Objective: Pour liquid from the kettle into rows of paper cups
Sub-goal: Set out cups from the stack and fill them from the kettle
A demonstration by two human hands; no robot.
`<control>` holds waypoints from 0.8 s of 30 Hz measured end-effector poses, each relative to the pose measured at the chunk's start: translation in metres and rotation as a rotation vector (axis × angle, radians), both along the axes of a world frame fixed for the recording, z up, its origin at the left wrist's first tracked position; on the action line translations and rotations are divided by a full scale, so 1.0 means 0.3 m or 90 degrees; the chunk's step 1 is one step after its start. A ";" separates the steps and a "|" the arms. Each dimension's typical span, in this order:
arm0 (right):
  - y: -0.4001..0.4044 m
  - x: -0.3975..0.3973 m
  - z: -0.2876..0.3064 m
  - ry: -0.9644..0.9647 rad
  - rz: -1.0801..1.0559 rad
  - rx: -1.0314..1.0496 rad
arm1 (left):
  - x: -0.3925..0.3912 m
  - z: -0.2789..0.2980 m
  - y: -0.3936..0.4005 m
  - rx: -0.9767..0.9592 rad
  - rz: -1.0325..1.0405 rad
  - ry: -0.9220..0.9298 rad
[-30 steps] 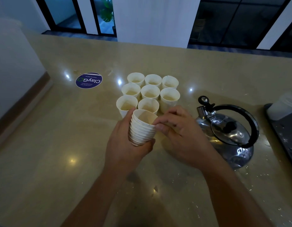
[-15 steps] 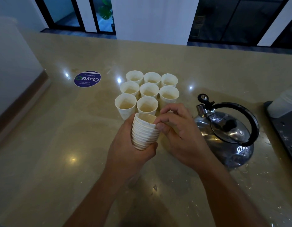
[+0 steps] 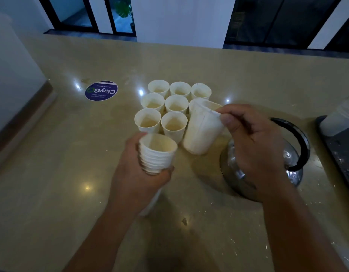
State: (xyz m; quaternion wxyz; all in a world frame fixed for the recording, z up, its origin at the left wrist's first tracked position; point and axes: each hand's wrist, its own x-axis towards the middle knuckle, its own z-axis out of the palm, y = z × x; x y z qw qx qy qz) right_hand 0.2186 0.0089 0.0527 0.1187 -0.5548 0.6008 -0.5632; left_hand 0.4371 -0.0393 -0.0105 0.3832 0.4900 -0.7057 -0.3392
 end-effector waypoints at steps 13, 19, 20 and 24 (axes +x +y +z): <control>0.039 -0.035 -0.227 0.150 0.193 0.348 | 0.074 0.006 -0.004 -0.075 0.124 0.044; 0.048 -0.060 -0.141 0.219 0.133 0.326 | 0.068 0.117 0.019 -0.152 0.131 -0.003; 0.053 -0.070 -0.127 0.196 0.106 0.281 | 0.059 0.155 0.024 -0.217 0.127 -0.017; 0.084 -0.106 -0.091 0.149 -0.107 0.070 | -0.023 0.286 0.054 -0.380 0.007 -0.010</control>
